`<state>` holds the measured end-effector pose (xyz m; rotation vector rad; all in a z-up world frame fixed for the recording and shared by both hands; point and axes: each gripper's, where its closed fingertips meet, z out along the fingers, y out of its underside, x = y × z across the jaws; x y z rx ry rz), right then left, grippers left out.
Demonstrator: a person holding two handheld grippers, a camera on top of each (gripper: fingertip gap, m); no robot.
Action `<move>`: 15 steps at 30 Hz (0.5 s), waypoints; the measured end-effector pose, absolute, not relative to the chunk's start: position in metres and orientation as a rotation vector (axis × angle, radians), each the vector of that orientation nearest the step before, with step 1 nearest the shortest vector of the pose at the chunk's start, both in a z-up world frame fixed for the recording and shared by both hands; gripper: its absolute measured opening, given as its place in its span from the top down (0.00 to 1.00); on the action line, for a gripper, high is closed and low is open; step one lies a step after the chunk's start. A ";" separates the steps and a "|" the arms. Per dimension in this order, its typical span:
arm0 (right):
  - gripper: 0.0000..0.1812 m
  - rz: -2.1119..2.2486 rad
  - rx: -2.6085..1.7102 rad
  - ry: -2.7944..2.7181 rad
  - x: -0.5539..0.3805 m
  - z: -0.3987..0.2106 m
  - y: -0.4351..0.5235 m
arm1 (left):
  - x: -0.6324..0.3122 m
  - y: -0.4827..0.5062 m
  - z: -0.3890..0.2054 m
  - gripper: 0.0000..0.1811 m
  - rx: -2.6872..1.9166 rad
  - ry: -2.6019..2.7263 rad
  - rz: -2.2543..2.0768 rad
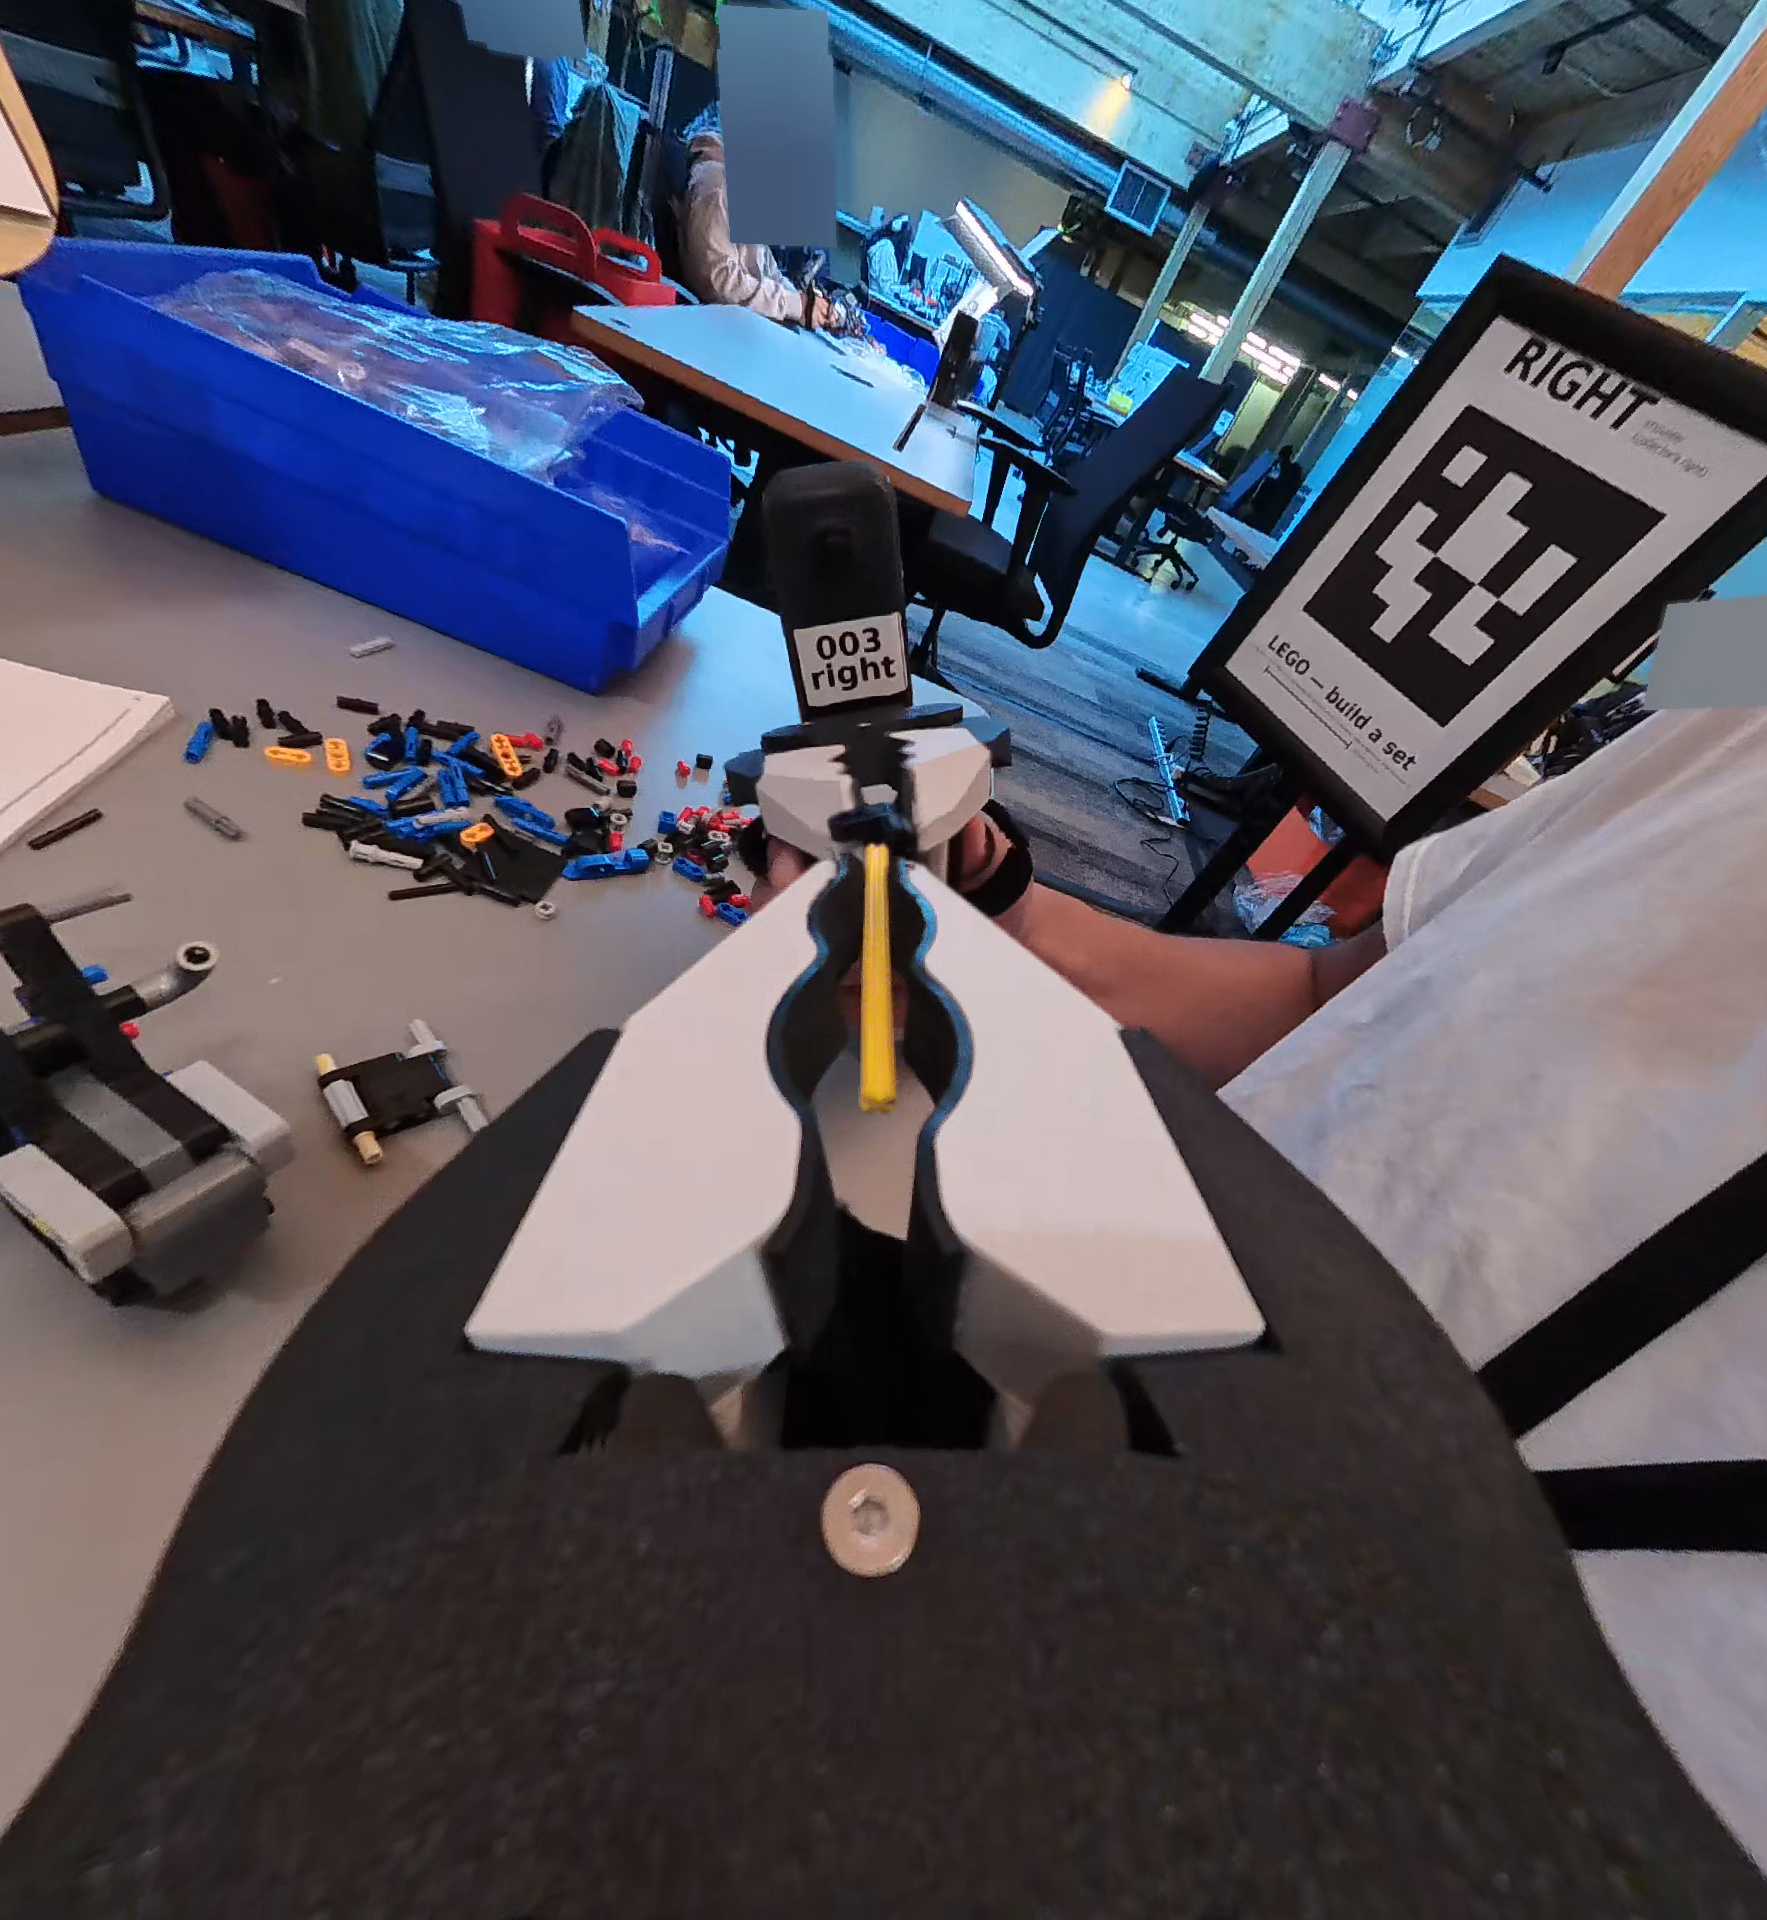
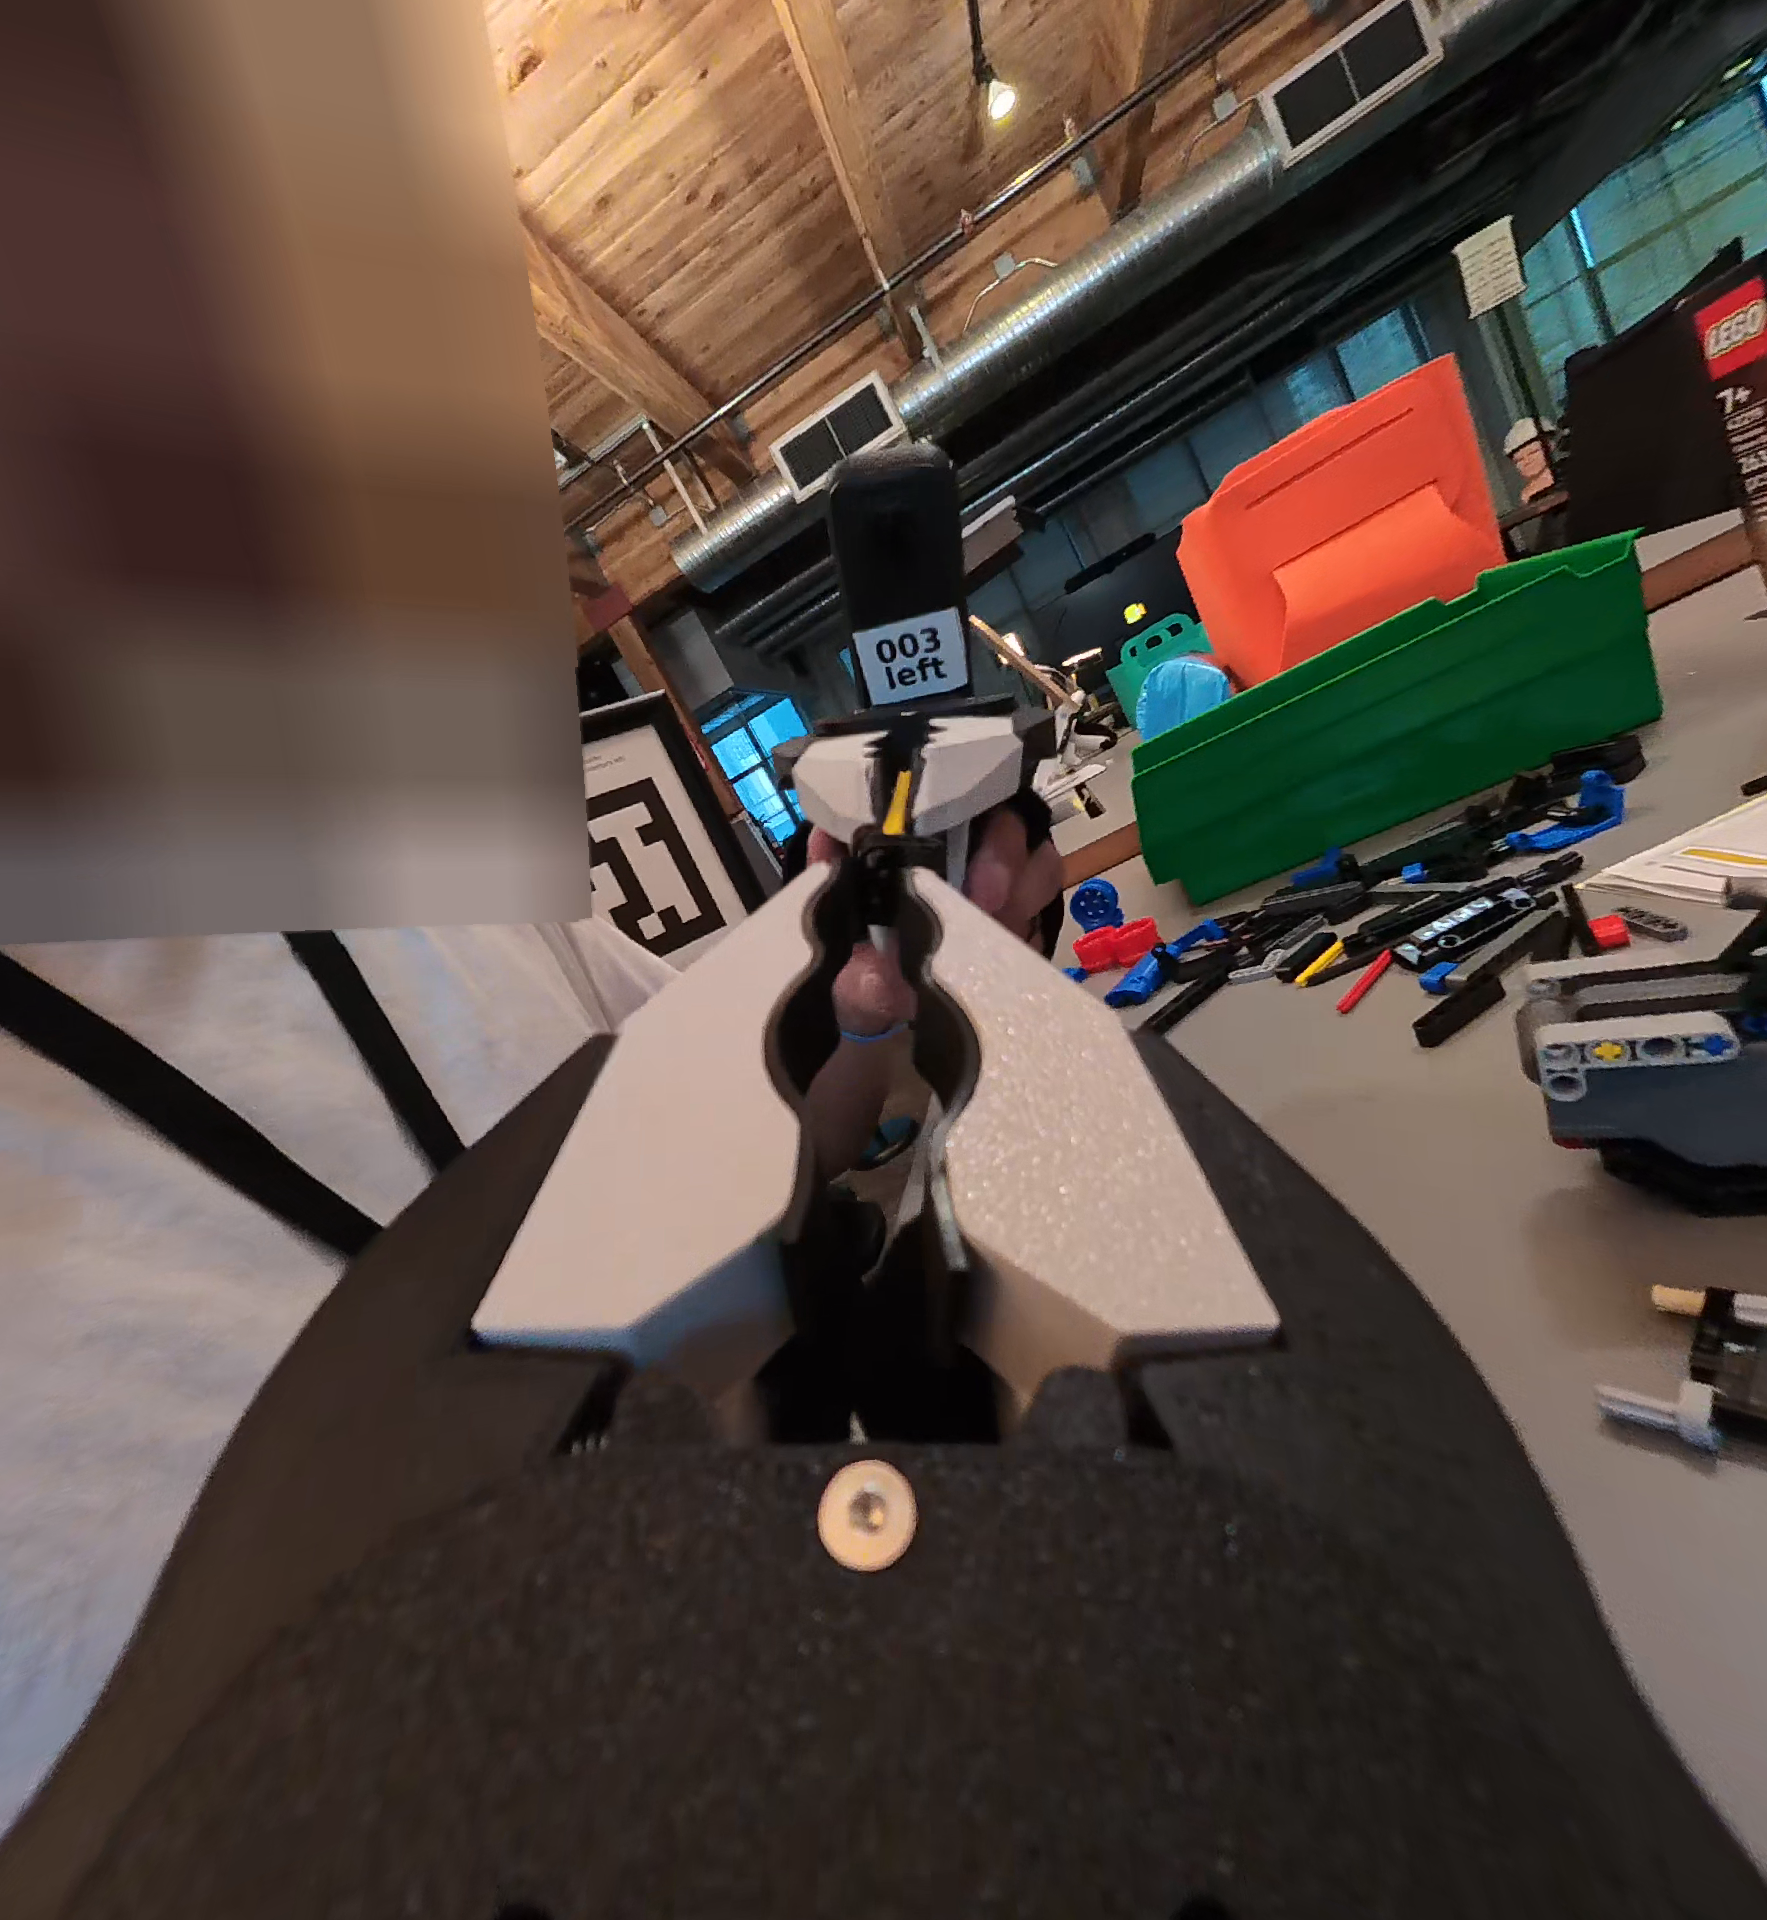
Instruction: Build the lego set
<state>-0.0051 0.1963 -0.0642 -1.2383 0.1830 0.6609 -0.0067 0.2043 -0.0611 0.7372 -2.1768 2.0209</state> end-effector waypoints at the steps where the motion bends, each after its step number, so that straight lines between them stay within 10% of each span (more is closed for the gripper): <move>1: 0.97 0.663 -1.248 0.183 -0.005 -0.065 0.197 | -0.007 0.204 -0.061 0.99 0.742 -2.168 2.025; 15: 0.97 0.667 -1.273 0.210 -0.002 -0.071 0.197 | -0.006 0.202 -0.066 0.99 0.741 -2.192 2.024</move>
